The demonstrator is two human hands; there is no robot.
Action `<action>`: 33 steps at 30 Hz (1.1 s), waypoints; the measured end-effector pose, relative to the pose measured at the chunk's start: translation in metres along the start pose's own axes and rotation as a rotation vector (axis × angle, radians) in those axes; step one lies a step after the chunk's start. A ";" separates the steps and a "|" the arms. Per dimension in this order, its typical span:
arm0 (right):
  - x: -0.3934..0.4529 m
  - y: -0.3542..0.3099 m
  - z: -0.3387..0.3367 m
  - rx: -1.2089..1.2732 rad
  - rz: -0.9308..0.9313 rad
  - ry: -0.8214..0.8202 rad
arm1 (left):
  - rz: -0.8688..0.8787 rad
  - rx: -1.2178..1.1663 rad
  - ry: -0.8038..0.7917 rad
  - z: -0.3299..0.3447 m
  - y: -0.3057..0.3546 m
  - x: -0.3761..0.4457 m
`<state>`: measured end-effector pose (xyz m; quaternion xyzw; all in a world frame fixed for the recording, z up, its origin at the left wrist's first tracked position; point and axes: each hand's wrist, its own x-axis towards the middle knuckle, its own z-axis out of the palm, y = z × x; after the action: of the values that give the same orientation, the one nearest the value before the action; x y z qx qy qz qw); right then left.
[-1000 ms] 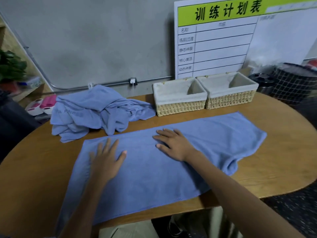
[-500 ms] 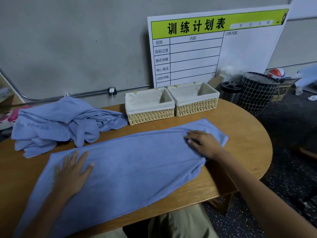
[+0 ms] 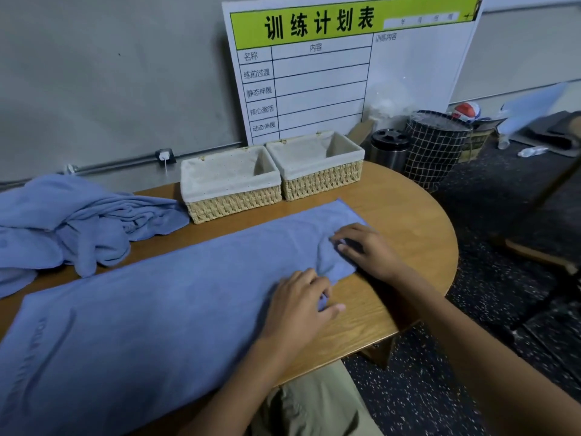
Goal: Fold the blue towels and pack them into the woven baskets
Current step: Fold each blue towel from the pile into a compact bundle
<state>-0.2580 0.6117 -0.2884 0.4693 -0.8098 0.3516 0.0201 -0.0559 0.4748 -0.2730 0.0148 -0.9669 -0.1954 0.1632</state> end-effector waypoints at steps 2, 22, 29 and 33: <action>-0.007 0.004 -0.004 0.014 -0.017 -0.006 | -0.075 -0.040 0.020 -0.002 0.002 0.003; -0.012 -0.055 -0.008 0.067 -0.311 -0.088 | -0.343 -0.558 0.166 0.000 -0.010 0.009; -0.015 -0.047 -0.003 0.101 -0.273 -0.049 | -0.298 -0.549 0.129 0.002 -0.010 0.006; -0.017 -0.048 -0.003 0.082 -0.293 -0.014 | -0.281 -0.539 0.144 0.003 -0.010 0.006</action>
<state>-0.2123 0.6108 -0.2658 0.5855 -0.7176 0.3743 0.0465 -0.0631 0.4659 -0.2779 0.1185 -0.8546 -0.4640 0.2009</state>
